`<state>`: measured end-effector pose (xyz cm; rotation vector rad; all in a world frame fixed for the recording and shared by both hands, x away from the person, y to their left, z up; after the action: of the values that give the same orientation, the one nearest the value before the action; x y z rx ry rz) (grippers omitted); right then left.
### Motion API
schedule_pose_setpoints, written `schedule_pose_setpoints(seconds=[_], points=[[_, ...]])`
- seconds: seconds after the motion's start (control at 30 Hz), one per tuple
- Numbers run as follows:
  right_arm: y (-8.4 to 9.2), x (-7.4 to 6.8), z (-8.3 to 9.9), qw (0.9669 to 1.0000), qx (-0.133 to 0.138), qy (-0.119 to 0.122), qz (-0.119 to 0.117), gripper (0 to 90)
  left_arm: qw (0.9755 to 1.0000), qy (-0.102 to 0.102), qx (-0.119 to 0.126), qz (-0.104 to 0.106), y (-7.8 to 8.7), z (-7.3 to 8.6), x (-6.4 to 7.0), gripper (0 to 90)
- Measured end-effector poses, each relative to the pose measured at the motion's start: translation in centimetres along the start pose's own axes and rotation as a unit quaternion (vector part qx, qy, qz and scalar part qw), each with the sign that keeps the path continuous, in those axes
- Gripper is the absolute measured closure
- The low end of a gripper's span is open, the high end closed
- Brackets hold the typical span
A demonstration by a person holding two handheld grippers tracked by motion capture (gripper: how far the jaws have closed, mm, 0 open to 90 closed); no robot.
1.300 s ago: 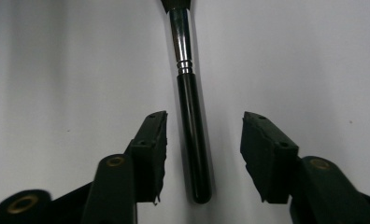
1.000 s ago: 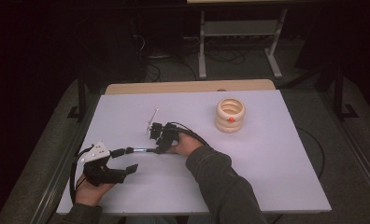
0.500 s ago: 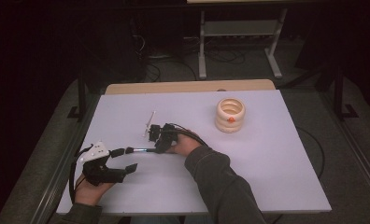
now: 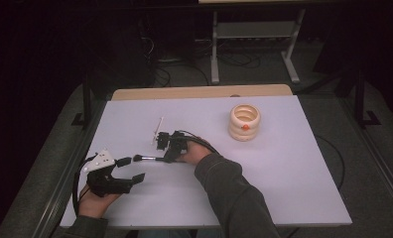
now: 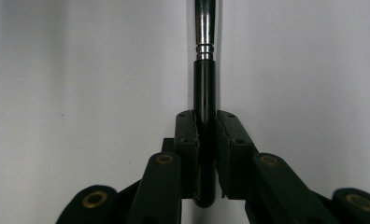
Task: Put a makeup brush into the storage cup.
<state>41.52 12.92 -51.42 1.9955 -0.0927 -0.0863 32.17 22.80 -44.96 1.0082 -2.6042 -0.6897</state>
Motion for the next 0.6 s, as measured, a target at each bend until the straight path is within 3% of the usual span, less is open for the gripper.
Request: schedule_pose_setpoints(seconds=[0.4, 0.6], points=[[0.2, 0.1, 0.0, 1.0, 0.008, -0.005, -0.003, 78.9, 1.0, 0.002, -0.002, -0.002, 0.0, 0.1, -0.3, 20.1], [1.3, 0.1, -0.2, 0.9995, 0.029, -0.012, -0.005, 78.9, 1.0, 0.005, 0.0, -0.003, 0.2, 0.1, -0.3, 20.1]])
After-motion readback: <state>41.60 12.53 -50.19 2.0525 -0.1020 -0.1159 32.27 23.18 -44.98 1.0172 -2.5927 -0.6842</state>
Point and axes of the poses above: each handheld gripper's, and its own axes: y roughly backward along the jaws, z roughly out of its underside, x roughly to its right, the point moved 10 cm from there along -y, roughly forward along the jaws, and after that the axes turned 1 degree about -y, right-handed, at the moved point
